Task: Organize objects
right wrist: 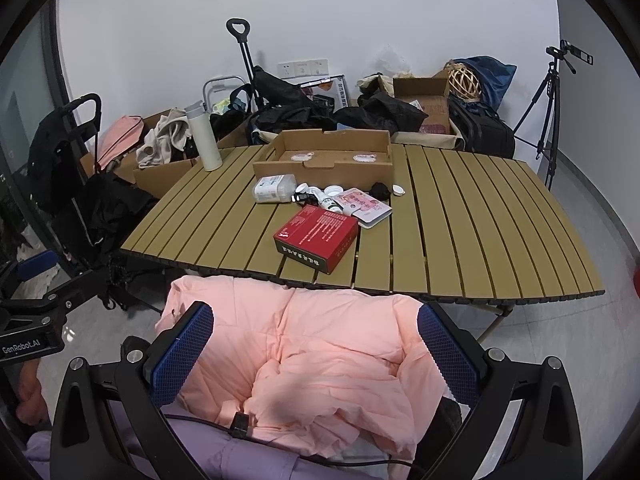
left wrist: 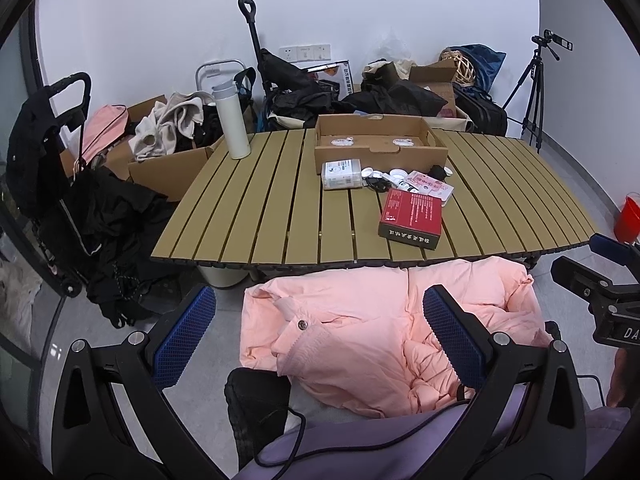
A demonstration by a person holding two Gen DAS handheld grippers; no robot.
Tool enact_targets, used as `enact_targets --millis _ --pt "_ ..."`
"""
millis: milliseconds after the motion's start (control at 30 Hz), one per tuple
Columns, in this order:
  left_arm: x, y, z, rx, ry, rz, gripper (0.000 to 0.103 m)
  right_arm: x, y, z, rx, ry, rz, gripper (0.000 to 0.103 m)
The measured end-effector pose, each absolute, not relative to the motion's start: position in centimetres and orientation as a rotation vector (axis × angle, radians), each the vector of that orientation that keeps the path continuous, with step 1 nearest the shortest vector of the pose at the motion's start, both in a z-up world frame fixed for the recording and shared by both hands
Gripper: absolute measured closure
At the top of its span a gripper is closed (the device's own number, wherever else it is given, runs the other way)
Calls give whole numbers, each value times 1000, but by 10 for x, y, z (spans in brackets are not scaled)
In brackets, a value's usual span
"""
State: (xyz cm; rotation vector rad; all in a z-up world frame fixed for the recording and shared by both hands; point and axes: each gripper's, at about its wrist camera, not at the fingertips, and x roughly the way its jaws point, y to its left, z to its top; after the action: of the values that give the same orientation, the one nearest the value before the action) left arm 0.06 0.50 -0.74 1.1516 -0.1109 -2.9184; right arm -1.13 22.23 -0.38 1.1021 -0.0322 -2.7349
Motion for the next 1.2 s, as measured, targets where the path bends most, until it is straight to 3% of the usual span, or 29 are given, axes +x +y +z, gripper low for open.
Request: enact_targets --millis 1200 --pt "-5 11 -15 1249 -119 -2932 0 -18 223 -13 1109 -42 -2713 0"
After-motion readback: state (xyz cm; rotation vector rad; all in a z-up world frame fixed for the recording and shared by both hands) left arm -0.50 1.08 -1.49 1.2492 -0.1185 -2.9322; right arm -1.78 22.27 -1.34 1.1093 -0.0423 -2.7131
